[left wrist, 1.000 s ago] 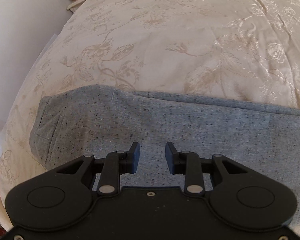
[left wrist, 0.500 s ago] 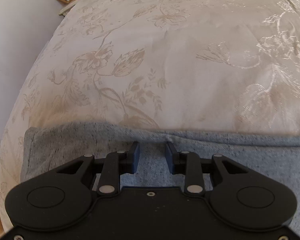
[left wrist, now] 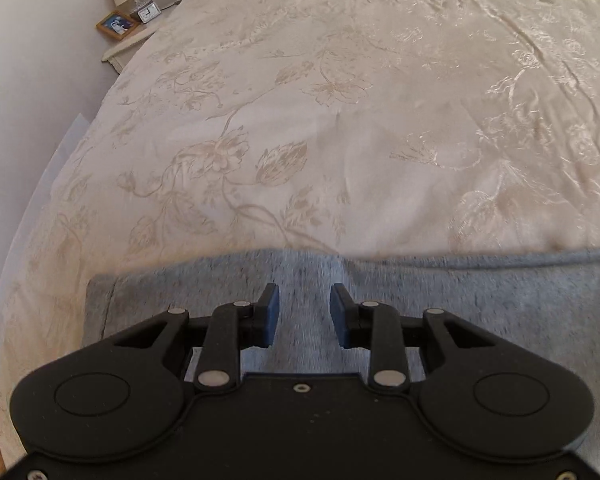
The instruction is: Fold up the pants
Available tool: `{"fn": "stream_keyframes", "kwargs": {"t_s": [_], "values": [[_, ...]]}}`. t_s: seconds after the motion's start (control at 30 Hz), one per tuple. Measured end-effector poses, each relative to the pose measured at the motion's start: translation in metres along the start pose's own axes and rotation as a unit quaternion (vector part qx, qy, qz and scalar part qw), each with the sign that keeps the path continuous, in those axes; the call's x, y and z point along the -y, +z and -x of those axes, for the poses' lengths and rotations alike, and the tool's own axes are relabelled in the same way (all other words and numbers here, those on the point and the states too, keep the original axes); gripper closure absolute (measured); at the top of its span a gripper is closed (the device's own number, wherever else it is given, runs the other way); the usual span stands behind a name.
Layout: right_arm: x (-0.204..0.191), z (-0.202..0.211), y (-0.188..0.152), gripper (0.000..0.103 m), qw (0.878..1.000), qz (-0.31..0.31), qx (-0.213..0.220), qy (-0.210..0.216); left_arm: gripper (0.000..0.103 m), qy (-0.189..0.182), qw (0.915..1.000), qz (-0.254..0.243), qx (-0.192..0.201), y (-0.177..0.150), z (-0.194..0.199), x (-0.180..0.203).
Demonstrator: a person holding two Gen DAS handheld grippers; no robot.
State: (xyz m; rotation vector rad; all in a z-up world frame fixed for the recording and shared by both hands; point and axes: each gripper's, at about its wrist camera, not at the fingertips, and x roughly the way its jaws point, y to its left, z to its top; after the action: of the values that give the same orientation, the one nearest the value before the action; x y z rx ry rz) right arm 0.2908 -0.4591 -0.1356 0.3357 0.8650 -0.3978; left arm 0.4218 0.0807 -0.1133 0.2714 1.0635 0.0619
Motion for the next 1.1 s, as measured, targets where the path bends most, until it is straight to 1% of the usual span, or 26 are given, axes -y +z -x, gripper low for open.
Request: {"fn": "stream_keyframes", "kwargs": {"t_s": [0.07,0.13,0.17,0.23,0.33,0.4,0.47,0.57,0.63,0.73,0.8,0.93,0.97,1.0,1.03,1.07,1.1], "values": [[-0.022,0.013,-0.018,0.094,0.999,-0.001,-0.010,0.031,0.062,0.004,1.0000,-0.001,0.006,-0.025,0.021,-0.007],[-0.042,0.023,-0.036,0.093,0.998,0.000,-0.022,0.054,0.062,0.013,0.9998,-0.014,0.008,-0.054,0.038,-0.011],[-0.056,0.025,-0.046,0.093,0.997,0.001,-0.031,0.066,0.062,0.016,0.9996,-0.020,0.006,-0.069,0.045,-0.012],[-0.075,0.033,-0.065,0.093,0.995,0.003,-0.052,0.089,0.062,0.011,0.9994,-0.033,-0.006,-0.096,0.056,-0.013],[-0.106,0.046,-0.096,0.093,0.991,0.029,-0.077,0.108,0.062,0.008,0.9987,-0.051,-0.007,-0.134,0.072,-0.003],[-0.124,0.054,-0.115,0.093,0.988,0.052,-0.090,0.114,0.062,0.004,0.9978,-0.065,-0.013,-0.152,0.076,0.004],[-0.144,0.062,-0.136,0.091,0.983,0.074,-0.109,0.131,0.061,0.000,0.9979,-0.063,-0.018,-0.164,0.075,0.009],[-0.178,0.076,-0.163,0.085,0.971,0.127,-0.128,0.154,0.061,-0.003,0.9981,-0.054,-0.028,-0.173,0.069,0.015],[-0.197,0.082,-0.178,0.085,0.964,0.149,-0.138,0.171,0.061,-0.004,0.9981,-0.054,-0.028,-0.173,0.064,0.019],[-0.217,0.081,-0.189,0.085,0.959,0.151,-0.152,0.184,0.061,-0.006,0.9981,-0.058,-0.020,-0.170,0.058,0.026],[-0.225,0.080,-0.192,0.084,0.958,0.142,-0.158,0.190,0.061,0.003,0.9978,-0.064,-0.016,-0.170,0.052,0.033],[-0.238,0.080,-0.195,0.083,0.957,0.134,-0.166,0.196,0.061,0.016,0.9979,-0.057,-0.026,-0.163,0.040,0.034],[-0.240,0.082,-0.197,0.083,0.956,0.133,-0.168,0.200,0.062,0.019,0.9979,-0.053,-0.031,-0.160,0.038,0.032],[-0.243,0.082,-0.197,0.083,0.956,0.134,-0.168,0.201,0.070,0.007,0.9987,-0.038,-0.034,-0.155,0.037,0.026],[-0.245,0.082,-0.198,0.083,0.955,0.135,-0.168,0.202,0.072,-0.008,0.9991,-0.021,-0.036,-0.150,0.038,0.018],[-0.242,0.080,-0.196,0.083,0.955,0.135,-0.168,0.204,0.079,-0.024,0.9990,-0.002,-0.038,-0.145,0.041,0.010],[-0.244,0.080,-0.196,0.083,0.955,0.134,-0.168,0.207,0.081,-0.035,0.9985,0.015,-0.038,-0.137,0.045,0.001]]}}
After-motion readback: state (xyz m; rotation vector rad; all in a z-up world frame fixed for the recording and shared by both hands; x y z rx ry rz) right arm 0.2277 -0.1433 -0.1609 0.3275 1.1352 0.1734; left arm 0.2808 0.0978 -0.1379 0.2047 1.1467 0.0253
